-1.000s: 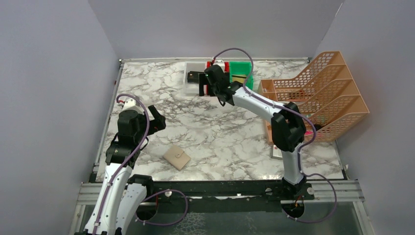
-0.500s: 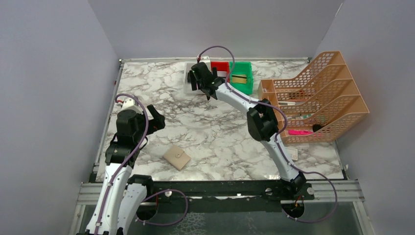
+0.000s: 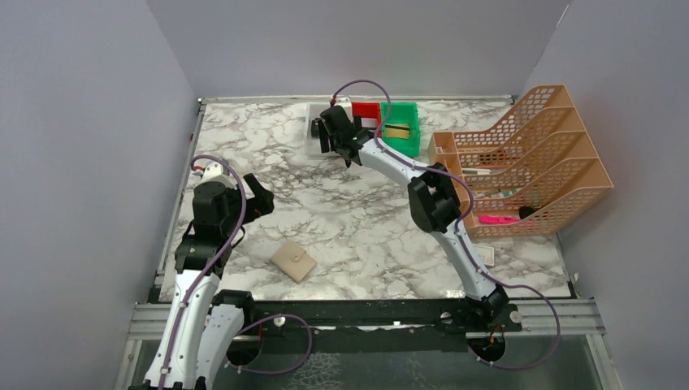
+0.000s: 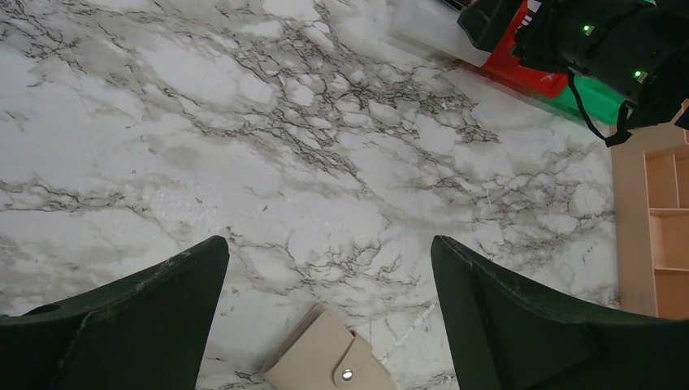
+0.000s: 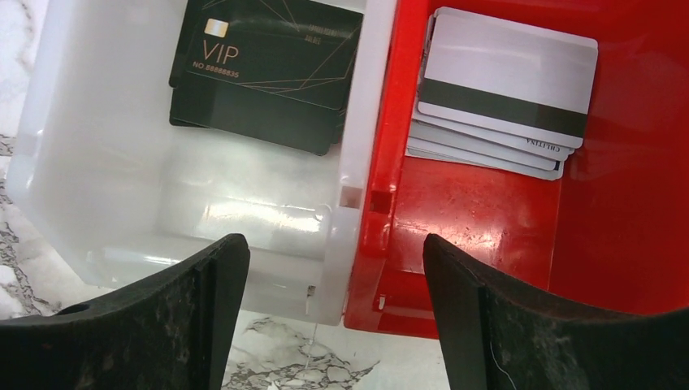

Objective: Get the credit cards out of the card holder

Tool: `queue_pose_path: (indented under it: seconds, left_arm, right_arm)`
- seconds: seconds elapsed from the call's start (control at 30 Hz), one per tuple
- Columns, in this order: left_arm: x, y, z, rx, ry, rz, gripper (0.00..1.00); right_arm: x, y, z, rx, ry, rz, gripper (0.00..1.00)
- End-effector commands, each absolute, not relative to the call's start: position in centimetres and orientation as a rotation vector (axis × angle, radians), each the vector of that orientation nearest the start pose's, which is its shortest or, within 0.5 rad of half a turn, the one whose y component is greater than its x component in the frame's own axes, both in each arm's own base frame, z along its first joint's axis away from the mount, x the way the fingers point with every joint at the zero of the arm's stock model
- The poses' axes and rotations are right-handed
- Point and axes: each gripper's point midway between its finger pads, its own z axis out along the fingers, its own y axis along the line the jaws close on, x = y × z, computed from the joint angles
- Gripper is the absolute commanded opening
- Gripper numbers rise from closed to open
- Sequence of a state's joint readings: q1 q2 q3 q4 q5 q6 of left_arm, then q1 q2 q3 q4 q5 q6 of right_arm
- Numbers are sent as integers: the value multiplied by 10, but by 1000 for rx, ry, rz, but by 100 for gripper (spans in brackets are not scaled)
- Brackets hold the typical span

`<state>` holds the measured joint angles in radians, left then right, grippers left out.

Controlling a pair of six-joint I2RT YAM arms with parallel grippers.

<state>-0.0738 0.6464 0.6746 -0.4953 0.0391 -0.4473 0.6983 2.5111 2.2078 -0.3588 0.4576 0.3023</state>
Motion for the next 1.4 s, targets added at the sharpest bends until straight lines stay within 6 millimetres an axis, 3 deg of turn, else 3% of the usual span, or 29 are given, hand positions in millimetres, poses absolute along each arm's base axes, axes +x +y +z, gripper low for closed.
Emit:
queue_pose_path:
  seconds: [0.0,0.37,0.57,0.73,0.97,1.1,1.37]
  left_arm:
    - [258,-47,197,-332,2011,-388,99]
    - [259,-46,195,-337,2017,-387,99]
    - [260,-46,194,-340,2019,-390,99]
    - [260,-45,194,-341,2020,-390,99]
    - [260,-46,194,-339,2020,-392,99]
    - [260,-46,195,-338,2018,-391,99]
    - [260,-46,195,-336,2015,-394,99]
  right_arm:
    - [539,360,54,-142,2222,127,82]
    - [514,357,56,-85,2290,209,73]
    - [488,356,58,-90,2314,227,73]
    - [454,364,58,-112,2344,250,73]
    - [398,384,52,-166,2382,285,73]
    - [362,409,52,-219,2387,319,73]
    - [321,455,59,-292,2380,389,74]
